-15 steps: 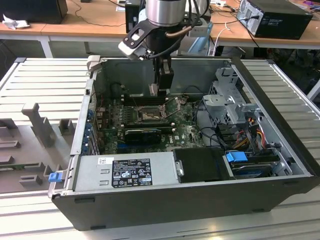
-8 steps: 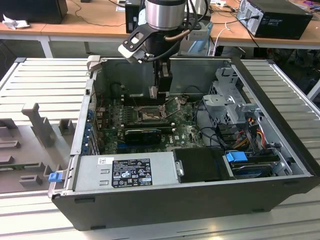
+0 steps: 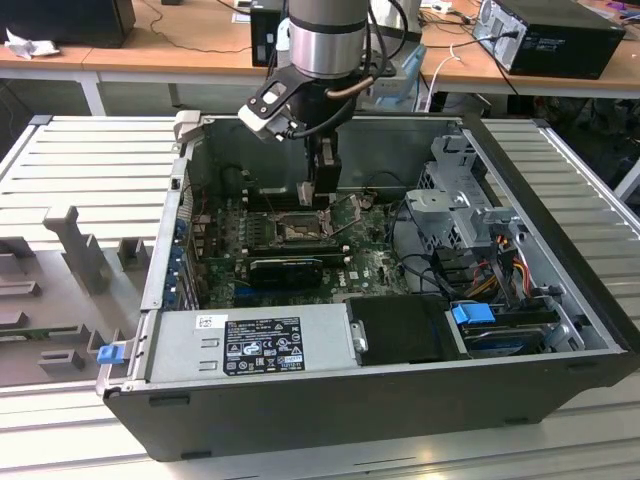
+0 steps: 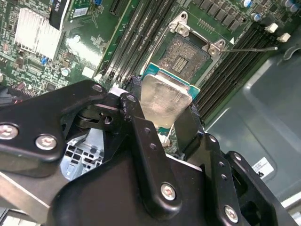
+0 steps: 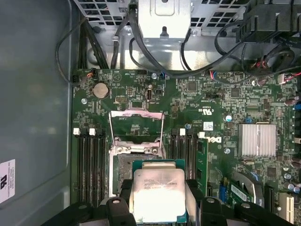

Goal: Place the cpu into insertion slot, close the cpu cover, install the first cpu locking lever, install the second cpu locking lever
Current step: 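Place the cpu into insertion slot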

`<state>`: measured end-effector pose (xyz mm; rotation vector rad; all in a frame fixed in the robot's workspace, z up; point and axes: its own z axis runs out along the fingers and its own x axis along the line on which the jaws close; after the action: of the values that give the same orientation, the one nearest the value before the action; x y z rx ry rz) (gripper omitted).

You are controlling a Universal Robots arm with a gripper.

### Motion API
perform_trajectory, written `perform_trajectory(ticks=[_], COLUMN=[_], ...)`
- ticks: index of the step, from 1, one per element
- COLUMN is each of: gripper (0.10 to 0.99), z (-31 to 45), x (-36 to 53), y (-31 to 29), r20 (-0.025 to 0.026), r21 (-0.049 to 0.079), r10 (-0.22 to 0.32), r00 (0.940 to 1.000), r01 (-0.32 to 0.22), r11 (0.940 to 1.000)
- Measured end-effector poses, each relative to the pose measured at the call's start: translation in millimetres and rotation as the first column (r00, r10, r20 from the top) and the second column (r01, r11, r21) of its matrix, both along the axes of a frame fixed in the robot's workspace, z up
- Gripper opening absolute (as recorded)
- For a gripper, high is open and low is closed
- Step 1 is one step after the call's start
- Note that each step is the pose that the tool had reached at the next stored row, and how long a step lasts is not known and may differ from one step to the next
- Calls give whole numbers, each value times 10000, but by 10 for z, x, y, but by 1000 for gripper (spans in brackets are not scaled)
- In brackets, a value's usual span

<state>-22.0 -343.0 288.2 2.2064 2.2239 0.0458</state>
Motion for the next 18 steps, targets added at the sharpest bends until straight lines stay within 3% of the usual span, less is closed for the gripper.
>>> perform_trajectory(ticks=[2, 3, 4, 11, 16, 18], gripper=[525, 525, 525, 525, 525, 525], z=[-24, -36, -66, -213, -406, -446], x=[-3, -10, -11, -19, -122, -128], y=[0, -1, -1, 16, 111, 121], r20=[16, 118, 167, 168, 176, 183], r21=[-1, -5, -7, -8, -2, -2], r10=[-4, -3, -2, -488, -423, -279], r00=[10000, 9999, 9999, 9987, 9990, 9994], r01=[4, 3, 2, 489, 423, 279], r11=[10000, 10000, 10000, 9988, 9991, 9996])
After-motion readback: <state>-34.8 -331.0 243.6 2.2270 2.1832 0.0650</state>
